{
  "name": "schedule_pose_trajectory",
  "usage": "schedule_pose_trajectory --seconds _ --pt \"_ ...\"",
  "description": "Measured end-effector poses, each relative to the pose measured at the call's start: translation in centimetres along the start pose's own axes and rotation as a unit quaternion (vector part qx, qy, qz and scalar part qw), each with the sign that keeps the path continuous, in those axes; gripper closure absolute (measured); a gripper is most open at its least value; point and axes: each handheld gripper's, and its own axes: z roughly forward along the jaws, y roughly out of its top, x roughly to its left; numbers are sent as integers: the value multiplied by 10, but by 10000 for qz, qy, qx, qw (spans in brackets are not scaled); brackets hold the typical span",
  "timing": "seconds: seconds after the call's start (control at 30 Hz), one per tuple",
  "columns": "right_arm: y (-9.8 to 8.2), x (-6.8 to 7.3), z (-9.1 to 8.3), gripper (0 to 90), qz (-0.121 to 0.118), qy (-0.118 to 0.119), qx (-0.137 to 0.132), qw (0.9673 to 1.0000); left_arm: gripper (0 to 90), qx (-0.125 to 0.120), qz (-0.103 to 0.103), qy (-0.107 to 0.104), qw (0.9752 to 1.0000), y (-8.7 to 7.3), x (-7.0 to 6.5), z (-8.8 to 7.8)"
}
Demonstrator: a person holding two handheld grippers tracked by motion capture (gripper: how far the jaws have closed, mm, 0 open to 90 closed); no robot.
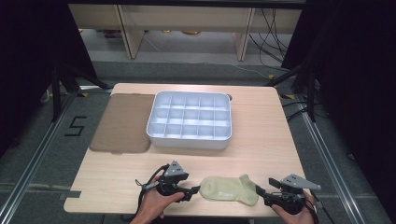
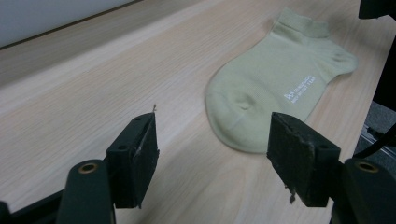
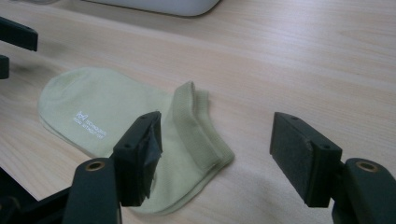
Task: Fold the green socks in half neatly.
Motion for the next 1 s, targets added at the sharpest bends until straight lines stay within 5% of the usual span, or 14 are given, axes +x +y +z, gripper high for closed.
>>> schedule_pose_trajectory --seconds 0.3,0.37,0.4,0.5,0.7,0.77,0.8,0.9,1.0 --pt "0 2 1 352 26 25 -5 10000 405 97 260 -59 9996 9 -5 14" --pt "1 -1 2 353 -234 -16 -78 9997 418 92 255 -40 9996 10 -7 17" --pt "0 1 1 353 -73 41 -36 10000 431 158 271 6 9995 10 -8 18" --pt "1 -1 2 353 -269 9 -98 9996 447 276 346 -5 9990 11 -10 24" --pt "1 -1 2 354 -290 33 -87 9995 481 385 474 42 9981 10 -14 30" --pt "1 0 2 355 -258 16 -103 9996 519 442 611 105 9971 10 -16 33" --pt "0 3 2 355 -40 58 -25 10000 535 456 606 113 9971 10 -17 35" --pt "0 3 3 355 -60 -22 3 10000 605 526 808 113 9953 10 -18 36" --pt "0 3 2 355 -76 33 -19 10000 648 505 702 93 9962 9 -19 36"
